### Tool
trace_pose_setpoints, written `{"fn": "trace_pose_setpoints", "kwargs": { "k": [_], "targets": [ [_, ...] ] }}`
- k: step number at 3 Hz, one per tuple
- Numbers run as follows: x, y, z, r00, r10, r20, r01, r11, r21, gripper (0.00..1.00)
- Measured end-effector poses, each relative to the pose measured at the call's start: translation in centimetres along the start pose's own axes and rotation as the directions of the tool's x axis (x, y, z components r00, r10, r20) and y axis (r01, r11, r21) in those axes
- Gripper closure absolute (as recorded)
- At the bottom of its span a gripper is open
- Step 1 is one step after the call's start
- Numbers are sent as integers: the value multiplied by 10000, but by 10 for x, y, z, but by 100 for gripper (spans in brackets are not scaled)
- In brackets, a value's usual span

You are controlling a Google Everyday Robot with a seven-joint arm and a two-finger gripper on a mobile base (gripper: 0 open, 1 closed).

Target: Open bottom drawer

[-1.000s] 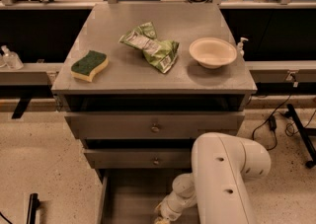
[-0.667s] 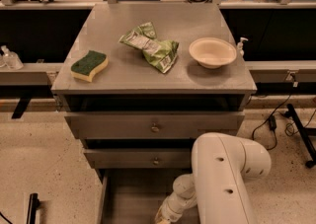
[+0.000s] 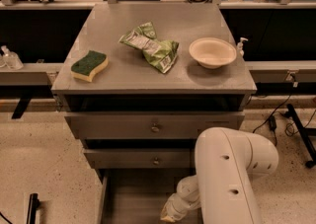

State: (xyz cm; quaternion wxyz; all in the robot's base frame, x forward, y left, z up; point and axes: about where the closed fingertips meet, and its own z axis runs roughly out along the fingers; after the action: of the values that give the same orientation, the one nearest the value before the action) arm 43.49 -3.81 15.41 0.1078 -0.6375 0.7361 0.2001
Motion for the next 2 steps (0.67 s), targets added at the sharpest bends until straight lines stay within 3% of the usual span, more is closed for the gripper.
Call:
{"fn": "trace_pose_setpoints", "kwargs": {
  "k": [1,2],
  "targets": [
    [6,-11,-9,9999,32,-115,-25,9980,630,100],
    [11,-20,-7,9999,19,102,-27,9965,831,100]
  ]
}}
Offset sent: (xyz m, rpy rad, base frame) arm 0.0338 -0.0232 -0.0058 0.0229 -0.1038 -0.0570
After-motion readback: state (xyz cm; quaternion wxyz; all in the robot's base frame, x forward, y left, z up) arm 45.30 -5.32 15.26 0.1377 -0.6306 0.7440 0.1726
